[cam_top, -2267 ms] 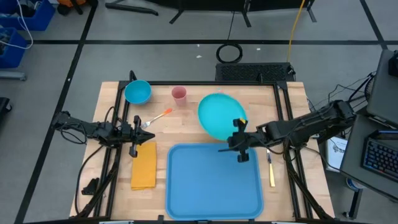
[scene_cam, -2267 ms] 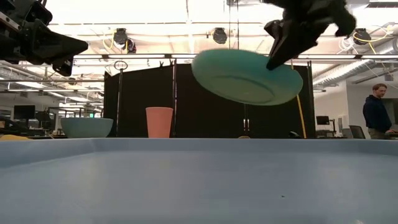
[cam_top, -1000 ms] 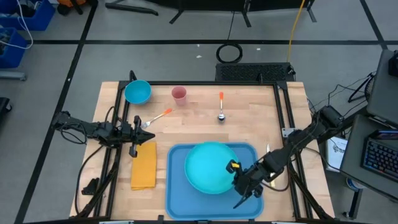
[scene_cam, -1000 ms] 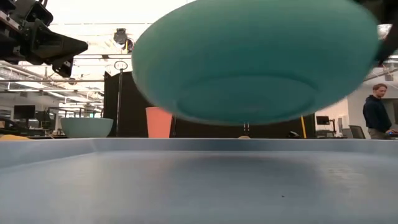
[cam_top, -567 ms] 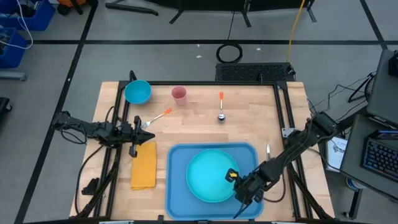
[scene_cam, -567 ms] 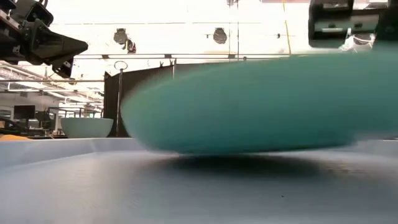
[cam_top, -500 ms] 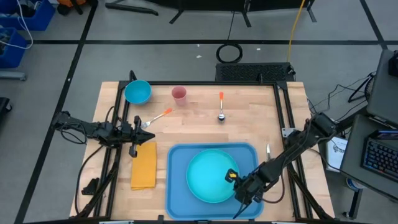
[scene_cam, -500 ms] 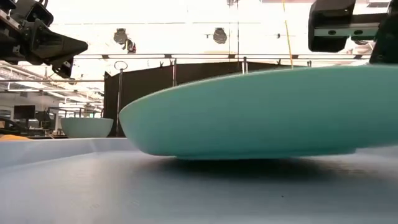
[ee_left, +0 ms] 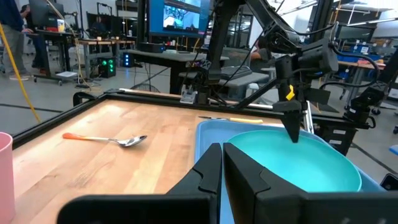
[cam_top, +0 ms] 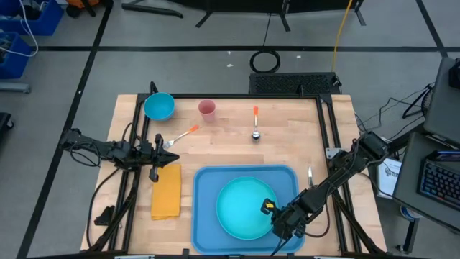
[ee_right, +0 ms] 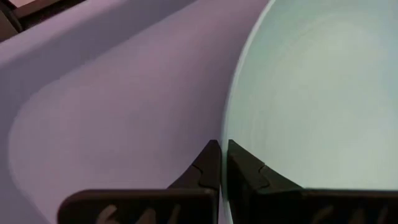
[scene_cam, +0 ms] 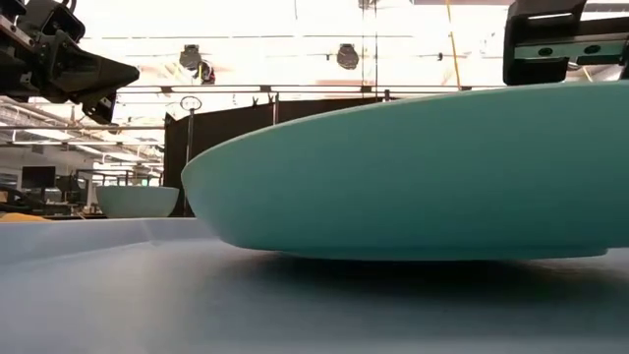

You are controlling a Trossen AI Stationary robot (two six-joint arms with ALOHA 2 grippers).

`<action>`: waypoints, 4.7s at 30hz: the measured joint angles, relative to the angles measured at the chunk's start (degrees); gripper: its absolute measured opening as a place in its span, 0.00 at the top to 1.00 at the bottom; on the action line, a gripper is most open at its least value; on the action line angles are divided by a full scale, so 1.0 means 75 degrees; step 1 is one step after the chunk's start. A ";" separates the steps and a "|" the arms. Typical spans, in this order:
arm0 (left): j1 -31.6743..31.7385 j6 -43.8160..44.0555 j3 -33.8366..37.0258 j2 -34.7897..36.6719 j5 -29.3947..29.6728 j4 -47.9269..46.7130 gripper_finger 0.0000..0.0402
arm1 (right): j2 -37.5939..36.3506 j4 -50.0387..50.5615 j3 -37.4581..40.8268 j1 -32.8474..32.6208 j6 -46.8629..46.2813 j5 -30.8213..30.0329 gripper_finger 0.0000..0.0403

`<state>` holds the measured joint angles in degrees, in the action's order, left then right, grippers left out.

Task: Set up tray
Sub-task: Put the light blue plate on the blue serving tray, then put the blue bowl on top of the light blue serving tray

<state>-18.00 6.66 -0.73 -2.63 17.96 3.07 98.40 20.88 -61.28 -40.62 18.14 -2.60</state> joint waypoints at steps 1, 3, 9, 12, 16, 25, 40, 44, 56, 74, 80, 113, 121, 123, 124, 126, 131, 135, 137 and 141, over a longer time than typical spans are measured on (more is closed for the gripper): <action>0.0000 0.0000 0.0000 0.0000 0.0000 0.0000 0.95 | 0.0001 0.0000 0.0000 0.0000 -0.0080 0.0103 1.00; -0.0002 0.0015 0.0000 0.0003 0.0000 -0.0001 0.95 | 0.0004 0.0015 0.0000 0.0000 -0.0172 0.0182 1.00; -0.0003 0.0023 0.0000 0.0003 0.0000 -0.0012 0.95 | 0.0104 -0.0008 0.0000 -0.0049 -0.0473 0.0310 1.00; 0.0000 0.0033 0.0000 0.0003 0.0000 -0.0017 0.95 | 0.0130 -0.0098 0.0000 -0.0094 -0.0503 0.0351 1.00; -0.0006 0.0082 0.0000 0.0003 0.0000 -0.0026 0.95 | 0.0130 -0.0268 0.0000 -0.0102 -0.0533 0.0369 1.00; -0.0006 0.0131 0.0003 0.0003 0.0000 -0.0026 0.95 | 0.0241 -0.0528 0.0000 -0.0108 -0.0669 0.0803 1.00; -0.0009 0.0154 0.0006 0.0002 0.0000 -0.0026 0.95 | 0.0396 -0.0603 0.0000 -0.0099 -0.0757 0.0988 1.00; -0.0009 0.0154 0.0009 0.0003 0.0000 -0.0029 0.95 | 0.0396 -0.0595 0.0000 -0.0099 -0.0890 0.0989 1.00; -0.0006 0.0154 0.0012 0.0002 0.0000 -0.0029 0.95 | 0.0396 -0.0373 0.0000 -0.0099 -0.1333 0.1100 0.99; -0.0006 0.0152 0.0012 0.0002 0.0000 -0.0031 0.95 | 0.0396 -0.0406 0.0000 -0.0099 -0.1362 0.1149 0.99; -0.0006 0.0154 0.0012 0.0002 0.0000 -0.0029 0.95 | 0.0401 -0.0630 0.0003 -0.0099 -0.1936 0.1140 0.99; -0.0009 0.0175 0.0012 0.0000 0.0000 -0.0033 0.95 | 0.0413 -0.0871 0.0017 -0.0192 -0.2790 0.0342 0.59; -0.0009 0.0181 0.0012 0.0000 0.0000 -0.0035 0.95 | 0.0401 -0.0905 0.0006 -0.0216 -0.3051 0.0348 0.55; -0.0009 0.0181 0.0012 0.0000 0.0000 -0.0035 0.95 | 0.0401 -0.0930 0.0006 -0.0216 -0.3073 0.0348 0.54; -0.0009 0.0181 0.0012 0.0000 0.0000 -0.0034 0.95 | 0.0401 -0.0973 0.0006 -0.0216 -0.3073 0.0351 0.54; -0.0009 0.0181 0.0012 0.0000 0.0000 -0.0033 0.95 | 0.0401 -0.1054 0.0006 -0.0221 -0.3075 0.0351 0.54; -0.0009 0.0181 0.0012 0.0000 0.0000 -0.0035 0.95 | 0.0398 -0.1193 0.0006 -0.0242 -0.3072 0.0349 0.54; -0.0009 0.0181 0.0012 -0.0001 -0.0001 -0.0035 0.95 | 0.0323 -0.1134 0.0006 -0.0248 -0.3055 0.0334 0.54; -0.0006 0.0192 0.0012 -0.0039 0.0000 -0.0032 0.95 | 0.0217 -0.1165 0.0006 -0.0248 -0.3058 0.0316 0.54; -0.0007 0.0214 0.0014 -0.0232 0.0000 -0.0025 0.95 | -0.0086 -0.1106 0.0006 -0.0249 -0.2939 -0.0023 0.54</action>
<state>-18.05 8.26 -0.62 -4.37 17.96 2.88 97.75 12.59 -61.23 -42.49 -3.91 -2.77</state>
